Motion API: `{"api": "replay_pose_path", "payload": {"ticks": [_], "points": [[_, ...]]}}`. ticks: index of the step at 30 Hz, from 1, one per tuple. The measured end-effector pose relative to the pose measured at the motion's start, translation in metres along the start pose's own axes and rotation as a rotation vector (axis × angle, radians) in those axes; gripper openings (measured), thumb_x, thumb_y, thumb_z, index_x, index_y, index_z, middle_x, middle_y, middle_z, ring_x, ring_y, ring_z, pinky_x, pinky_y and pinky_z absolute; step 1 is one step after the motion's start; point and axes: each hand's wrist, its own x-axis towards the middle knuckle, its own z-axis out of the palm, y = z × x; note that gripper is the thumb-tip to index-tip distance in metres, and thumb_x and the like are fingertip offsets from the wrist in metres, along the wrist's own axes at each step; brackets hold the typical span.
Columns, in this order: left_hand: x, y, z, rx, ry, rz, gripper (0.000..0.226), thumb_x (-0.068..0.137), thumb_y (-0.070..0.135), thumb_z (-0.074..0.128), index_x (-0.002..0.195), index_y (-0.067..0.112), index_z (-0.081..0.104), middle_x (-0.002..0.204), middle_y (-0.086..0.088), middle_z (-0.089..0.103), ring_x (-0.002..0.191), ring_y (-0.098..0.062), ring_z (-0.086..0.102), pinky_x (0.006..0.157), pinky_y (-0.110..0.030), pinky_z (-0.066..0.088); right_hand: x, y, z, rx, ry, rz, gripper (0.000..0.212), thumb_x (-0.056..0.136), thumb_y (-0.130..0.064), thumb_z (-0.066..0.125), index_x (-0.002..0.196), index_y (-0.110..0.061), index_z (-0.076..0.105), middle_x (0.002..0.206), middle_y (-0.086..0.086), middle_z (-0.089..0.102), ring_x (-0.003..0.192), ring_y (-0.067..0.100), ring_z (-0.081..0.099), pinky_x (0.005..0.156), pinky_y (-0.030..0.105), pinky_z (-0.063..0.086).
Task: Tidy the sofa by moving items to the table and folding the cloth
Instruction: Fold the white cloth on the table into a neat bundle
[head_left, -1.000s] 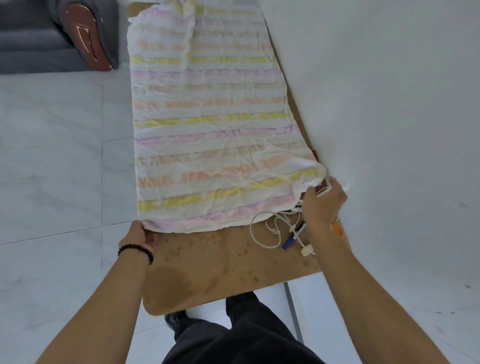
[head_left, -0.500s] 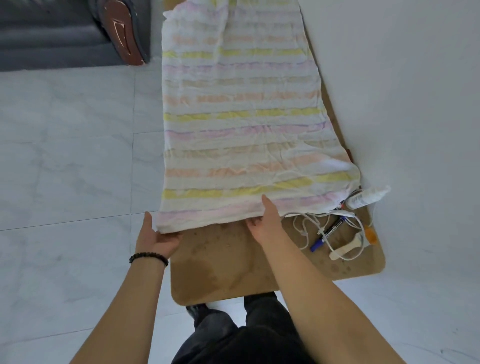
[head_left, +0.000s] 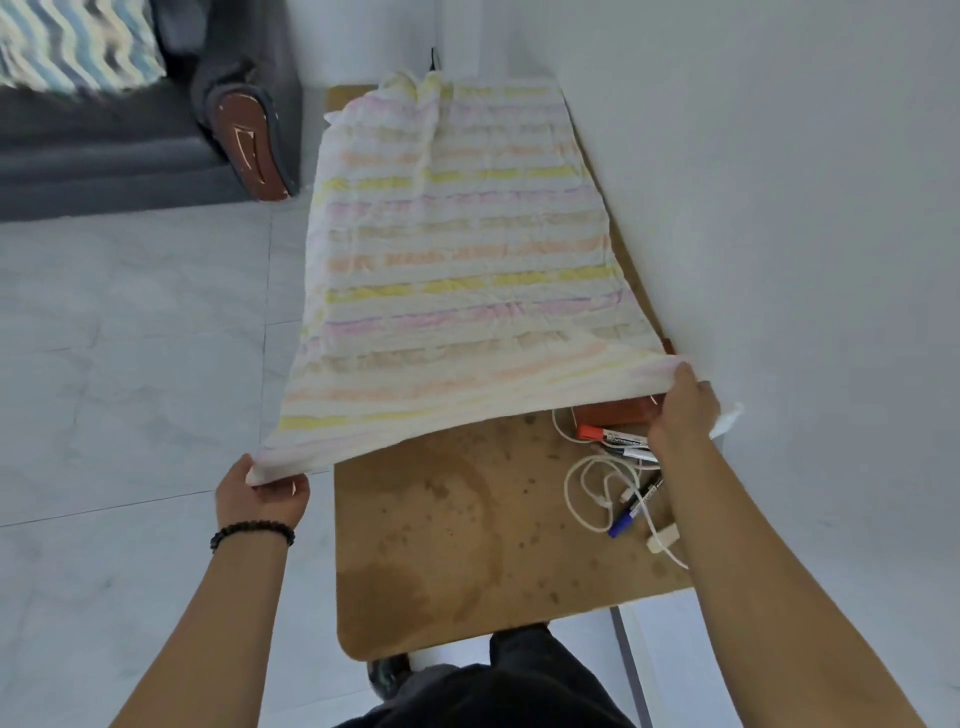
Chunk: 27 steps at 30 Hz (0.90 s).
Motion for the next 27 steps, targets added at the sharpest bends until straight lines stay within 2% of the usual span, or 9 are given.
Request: {"api": "replay_pose_path", "payload": {"ticks": [3,6,8,12,14,17,22,25,27], "points": [[-0.013,0.001,0.010,0.051,-0.002,0.047,0.017,0.098,0.025,0.045,0.088,0.019,0.056,0.091,0.004,0.062,0.087,-0.012,0.061,0.084,-0.024,0.048,0.005,-0.005,-0.012,-0.049,0.079,-0.169,0.013,0.093,-0.016,0.050,0.094,-0.020,0.062,0.111,0.009,0.064,0.109,0.030,0.064,0.088,0.039,0.057],[-0.015,-0.004,0.002,0.113,0.151,0.078,0.016,0.097,0.020,0.047,0.086,0.020,0.057,0.094,0.006,0.062,0.087,-0.009,0.060,0.066,-0.021,0.048,0.009,0.002,-0.023,-0.079,0.077,-0.194,0.042,0.089,-0.008,0.044,0.128,-0.014,0.055,0.131,0.010,0.060,0.115,0.026,0.062,0.099,0.041,0.053],[-0.017,-0.008,-0.009,0.094,0.259,0.080,0.012,0.096,0.021,0.051,0.086,0.023,0.058,0.092,0.009,0.061,0.077,-0.005,0.059,0.053,-0.018,0.047,0.011,0.008,-0.029,-0.088,0.074,-0.154,0.054,0.088,-0.005,0.041,0.140,-0.018,0.047,0.134,0.005,0.058,0.116,0.022,0.061,0.101,0.042,0.052],[-0.017,-0.006,-0.023,0.069,0.329,0.094,0.014,0.096,0.020,0.052,0.083,0.021,0.056,0.086,0.007,0.058,0.075,-0.006,0.057,0.061,-0.017,0.051,0.007,0.017,-0.032,-0.176,0.013,-0.110,0.073,0.087,-0.002,0.041,0.154,-0.024,0.024,0.149,0.004,0.044,0.126,0.023,0.053,0.105,0.046,0.047],[-0.013,0.002,-0.029,0.069,0.295,0.076,0.014,0.096,0.019,0.051,0.083,0.020,0.055,0.087,0.007,0.057,0.074,-0.005,0.056,0.053,-0.015,0.048,0.001,0.017,-0.028,-0.185,-0.028,-0.055,0.077,0.092,0.000,0.039,0.157,-0.029,0.010,0.154,0.003,0.035,0.126,0.024,0.050,0.097,0.047,0.053],[0.001,0.017,-0.040,0.153,0.222,0.046,0.015,0.098,0.019,0.050,0.084,0.020,0.054,0.083,0.006,0.055,0.073,-0.005,0.054,0.046,-0.014,0.045,-0.011,0.025,-0.018,-0.215,-0.054,-0.042,0.074,0.096,0.003,0.036,0.158,-0.029,0.010,0.153,0.006,0.034,0.120,0.028,0.051,0.074,0.039,0.059],[0.031,0.049,-0.053,0.186,0.152,-0.068,0.014,0.098,0.017,0.056,0.084,0.015,0.057,0.085,0.003,0.061,0.070,-0.007,0.058,0.042,-0.014,0.049,-0.031,0.033,-0.011,-0.248,0.077,-0.028,0.059,0.099,0.001,0.038,0.153,-0.015,0.022,0.145,0.020,0.045,0.098,0.028,0.055,0.077,0.037,0.054],[0.049,0.072,-0.060,0.261,0.116,-0.122,0.012,0.098,0.017,0.056,0.087,0.014,0.057,0.087,0.000,0.061,0.072,-0.010,0.057,0.045,-0.016,0.051,-0.043,0.040,0.003,-0.183,0.113,-0.037,0.060,0.102,0.001,0.031,0.156,-0.021,0.016,0.142,0.010,0.045,0.107,0.025,0.054,0.057,0.030,0.058],[0.058,0.087,-0.061,0.295,0.081,-0.155,0.008,0.098,0.012,0.056,0.090,0.011,0.058,0.091,-0.003,0.062,0.075,-0.012,0.059,0.052,-0.020,0.052,-0.055,0.049,0.019,-0.219,0.184,-0.051,0.072,0.097,0.006,0.030,0.157,-0.031,0.011,0.149,0.008,0.040,0.117,0.027,0.056,0.054,0.030,0.056]]}}
